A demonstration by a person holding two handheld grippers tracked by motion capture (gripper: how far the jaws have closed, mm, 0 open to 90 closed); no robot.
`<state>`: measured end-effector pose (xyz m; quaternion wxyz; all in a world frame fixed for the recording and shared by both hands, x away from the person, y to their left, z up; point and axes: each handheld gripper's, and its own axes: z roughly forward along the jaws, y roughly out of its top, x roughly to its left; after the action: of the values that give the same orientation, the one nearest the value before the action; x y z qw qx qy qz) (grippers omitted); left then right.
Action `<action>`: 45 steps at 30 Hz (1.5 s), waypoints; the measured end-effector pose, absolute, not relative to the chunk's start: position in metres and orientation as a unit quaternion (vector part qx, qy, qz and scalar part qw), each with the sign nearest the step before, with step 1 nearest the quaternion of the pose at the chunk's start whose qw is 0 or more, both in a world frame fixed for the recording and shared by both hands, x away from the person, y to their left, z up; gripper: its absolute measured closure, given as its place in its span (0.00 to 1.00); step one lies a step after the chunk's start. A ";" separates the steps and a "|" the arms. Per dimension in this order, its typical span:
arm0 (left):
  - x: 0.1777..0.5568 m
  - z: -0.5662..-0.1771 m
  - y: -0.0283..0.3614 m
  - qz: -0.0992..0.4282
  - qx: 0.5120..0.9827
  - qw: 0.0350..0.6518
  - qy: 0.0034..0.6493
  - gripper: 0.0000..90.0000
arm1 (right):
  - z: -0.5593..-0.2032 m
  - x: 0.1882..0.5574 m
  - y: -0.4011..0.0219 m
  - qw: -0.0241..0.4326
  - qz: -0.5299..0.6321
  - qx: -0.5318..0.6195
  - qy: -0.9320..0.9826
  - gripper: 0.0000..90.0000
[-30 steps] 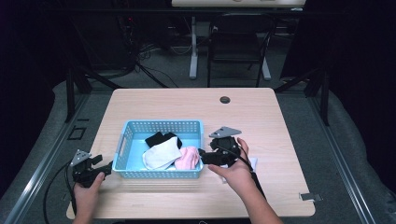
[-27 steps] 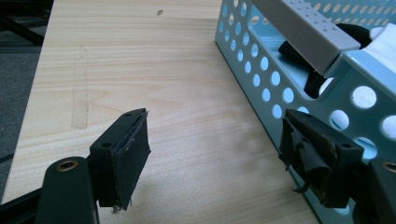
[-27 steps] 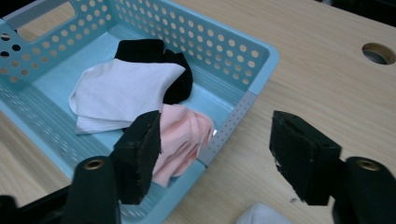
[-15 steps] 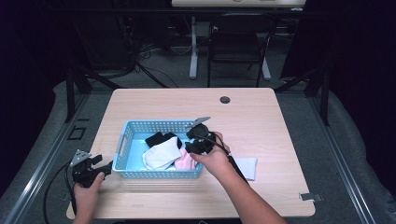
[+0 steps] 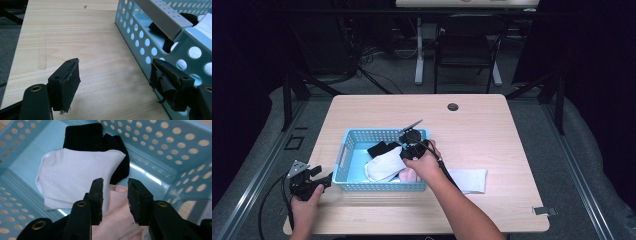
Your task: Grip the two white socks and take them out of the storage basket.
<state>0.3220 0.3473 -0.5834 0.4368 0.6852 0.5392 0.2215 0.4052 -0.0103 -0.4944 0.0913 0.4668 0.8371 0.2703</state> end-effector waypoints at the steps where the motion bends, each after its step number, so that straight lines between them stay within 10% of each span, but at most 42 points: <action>1: 0.322 -0.584 0.347 0.222 0.685 0.438 0.539 0.27 | -0.496 0.407 -0.008 0.085 0.270 0.471 0.835 0.73; 20: 0.322 -0.583 0.347 0.221 0.684 0.439 0.539 0.27 | -0.522 0.429 0.012 -0.003 0.224 0.531 0.817 0.83; 45: 0.322 -0.583 0.347 0.222 0.685 0.438 0.539 0.27 | -0.472 0.374 0.021 0.103 0.357 0.381 0.847 0.96</action>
<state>0.3223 0.3473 -0.5834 0.4378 0.6846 0.5390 0.2218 0.3735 0.0206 -0.4719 0.1026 0.3805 0.8470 0.3566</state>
